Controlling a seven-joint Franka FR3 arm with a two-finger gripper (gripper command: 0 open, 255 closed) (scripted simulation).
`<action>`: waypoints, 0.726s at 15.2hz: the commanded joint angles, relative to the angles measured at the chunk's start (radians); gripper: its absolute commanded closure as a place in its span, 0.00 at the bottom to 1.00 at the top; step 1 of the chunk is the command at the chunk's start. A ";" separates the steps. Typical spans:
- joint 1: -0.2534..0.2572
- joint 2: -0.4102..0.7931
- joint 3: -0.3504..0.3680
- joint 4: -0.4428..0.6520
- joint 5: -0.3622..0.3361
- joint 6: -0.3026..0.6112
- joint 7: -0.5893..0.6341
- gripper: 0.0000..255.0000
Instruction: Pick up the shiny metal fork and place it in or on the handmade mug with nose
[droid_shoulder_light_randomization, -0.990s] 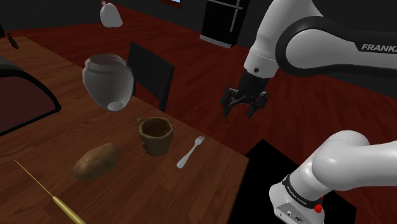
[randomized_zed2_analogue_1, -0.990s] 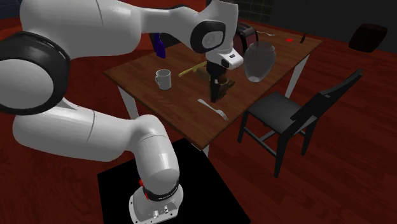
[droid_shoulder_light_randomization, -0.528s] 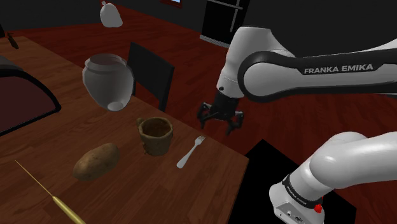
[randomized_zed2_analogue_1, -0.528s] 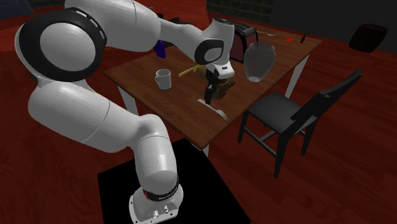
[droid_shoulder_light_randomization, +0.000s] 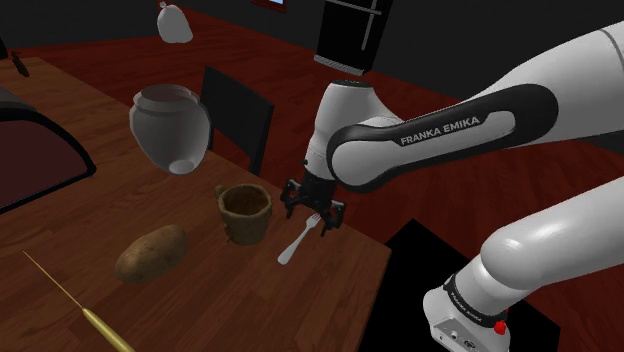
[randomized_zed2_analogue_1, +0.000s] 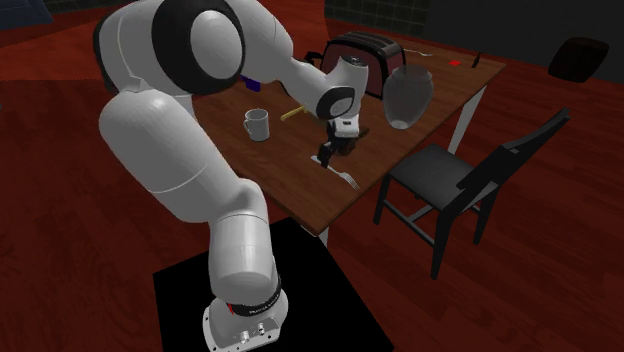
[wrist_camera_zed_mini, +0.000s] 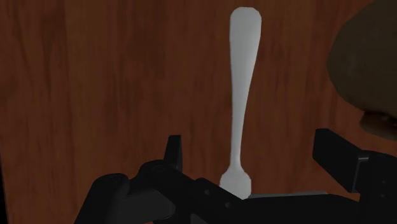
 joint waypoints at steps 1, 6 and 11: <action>-0.012 0.035 0.023 -0.003 -0.010 0.039 0.029 0.00; -0.033 0.122 0.068 -0.028 -0.052 0.143 0.064 0.00; -0.033 0.122 0.067 -0.028 -0.053 0.143 0.065 0.00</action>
